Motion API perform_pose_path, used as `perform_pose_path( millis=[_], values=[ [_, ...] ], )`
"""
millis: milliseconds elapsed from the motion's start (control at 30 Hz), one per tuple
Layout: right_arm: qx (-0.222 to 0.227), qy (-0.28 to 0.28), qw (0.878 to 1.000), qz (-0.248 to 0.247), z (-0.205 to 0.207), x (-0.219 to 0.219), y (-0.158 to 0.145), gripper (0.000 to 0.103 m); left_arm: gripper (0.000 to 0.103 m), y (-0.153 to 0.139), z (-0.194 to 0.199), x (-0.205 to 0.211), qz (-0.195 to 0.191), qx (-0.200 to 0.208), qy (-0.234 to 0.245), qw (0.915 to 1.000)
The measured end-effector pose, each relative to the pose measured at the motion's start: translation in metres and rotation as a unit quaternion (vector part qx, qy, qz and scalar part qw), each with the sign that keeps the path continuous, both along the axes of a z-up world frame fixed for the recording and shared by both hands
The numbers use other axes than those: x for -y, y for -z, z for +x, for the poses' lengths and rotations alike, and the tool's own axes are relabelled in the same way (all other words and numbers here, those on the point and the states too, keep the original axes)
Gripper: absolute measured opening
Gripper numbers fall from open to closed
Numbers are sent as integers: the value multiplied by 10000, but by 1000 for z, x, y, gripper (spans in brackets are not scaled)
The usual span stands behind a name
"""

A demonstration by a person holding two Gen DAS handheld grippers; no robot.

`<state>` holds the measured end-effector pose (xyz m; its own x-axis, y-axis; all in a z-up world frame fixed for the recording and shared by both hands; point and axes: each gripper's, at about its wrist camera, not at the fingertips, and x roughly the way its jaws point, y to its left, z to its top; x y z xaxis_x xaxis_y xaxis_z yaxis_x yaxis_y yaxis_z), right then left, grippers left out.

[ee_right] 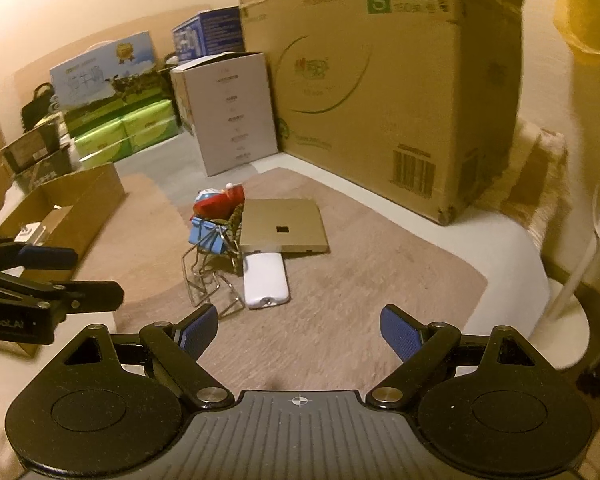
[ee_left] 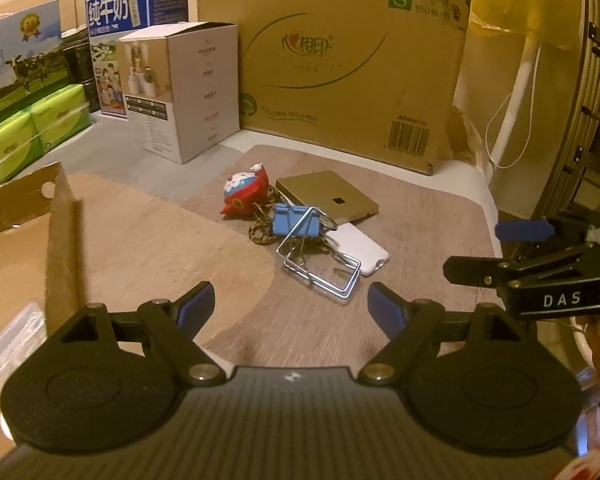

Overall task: Organize rigid objects
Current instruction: 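Move both open tools from the tray over to the items on the rug, then grasp the white remote on the rug with the right tool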

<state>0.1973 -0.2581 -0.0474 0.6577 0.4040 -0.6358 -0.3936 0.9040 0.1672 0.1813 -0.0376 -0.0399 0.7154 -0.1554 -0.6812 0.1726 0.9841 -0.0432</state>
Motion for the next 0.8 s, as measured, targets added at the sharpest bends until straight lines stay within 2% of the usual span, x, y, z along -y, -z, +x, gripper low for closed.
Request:
perform_pose_path(
  millis=[600,667,800],
  values=[
    [142,-1032,9944,-184,40,-11,35,87,80,27,27,5,64,-37,-131,9999],
    [165,-1083,9937,-255,45,-15,40,85,80,29,30,4,55,-39,-154,9999],
    [135,-1162,9927,-307,57,-25,50,74,80,30,35,2,2,-31,-221,9998]
  ],
)
